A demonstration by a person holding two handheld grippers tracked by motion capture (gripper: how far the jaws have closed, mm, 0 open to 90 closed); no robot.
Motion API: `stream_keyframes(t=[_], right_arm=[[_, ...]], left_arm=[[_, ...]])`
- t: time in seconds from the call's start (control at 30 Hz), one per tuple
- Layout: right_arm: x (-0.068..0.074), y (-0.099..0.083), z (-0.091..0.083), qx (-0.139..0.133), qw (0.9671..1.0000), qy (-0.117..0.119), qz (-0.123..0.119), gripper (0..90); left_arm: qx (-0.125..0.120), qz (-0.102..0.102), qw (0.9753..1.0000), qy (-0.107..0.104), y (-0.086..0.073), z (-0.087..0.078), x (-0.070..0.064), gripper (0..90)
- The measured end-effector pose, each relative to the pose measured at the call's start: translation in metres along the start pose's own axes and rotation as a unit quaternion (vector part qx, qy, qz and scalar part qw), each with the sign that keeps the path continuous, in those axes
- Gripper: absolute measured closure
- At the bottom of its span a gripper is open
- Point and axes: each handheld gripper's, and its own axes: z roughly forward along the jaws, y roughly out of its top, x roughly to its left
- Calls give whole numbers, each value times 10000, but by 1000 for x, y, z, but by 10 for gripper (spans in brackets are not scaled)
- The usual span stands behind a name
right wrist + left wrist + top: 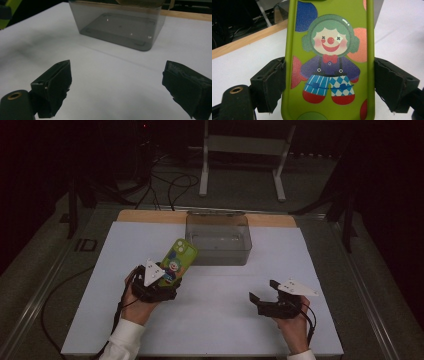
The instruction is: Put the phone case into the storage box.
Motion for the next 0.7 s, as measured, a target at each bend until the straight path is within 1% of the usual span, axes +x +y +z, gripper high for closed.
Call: stream_keyframes(t=[0.03, 0.13, 0.17, 0.23, 0.27, 0.5, 0.53, 0.57, 0.6, 0.7], right_arm=[[4, 4, 3, 27, 10000, 79, -54, 87], [7, 8, 6, 17, 9999, 114, -75, 88], [10, 12, 8, -8, 9998, 174, -78, 88], [12, 14, 9, -24, 9998, 192, -76, 88], [13, 16, 10, -20, 9997, 223, -115, 88], [22, 28, 19, 65, 9994, 276, -199, 88], [22, 28, 19, 65, 9994, 276, -199, 92], [22, 28, 19, 65, 9994, 276, -199, 92], [28, 33, 25, 89, 9992, 362, -173, 92], [31, 37, 29, 95, 9989, 441, -88, 92]], left_arm=[[-29, 19, 10000, -15, 2, 1, -2, 159], [-28, 44, 10000, -31, 3, 1, -4, 160], [-48, 43, 10000, -44, 4, 2, -6, 159], [-58, 53, 10000, -50, 4, 2, -6, 159], [-60, 53, 10000, -59, 5, 3, -7, 159], [-84, 49, 9999, -96, 9, 6, -10, 159], [-84, 49, 9999, -96, 9, 6, -10, 159], [-98, 42, 9999, -117, 10, 9, -13, 159], [-104, 38, 9999, -122, 10, 10, -14, 159], [-123, 22, 9998, -123, 11, 11, -15, 159]])
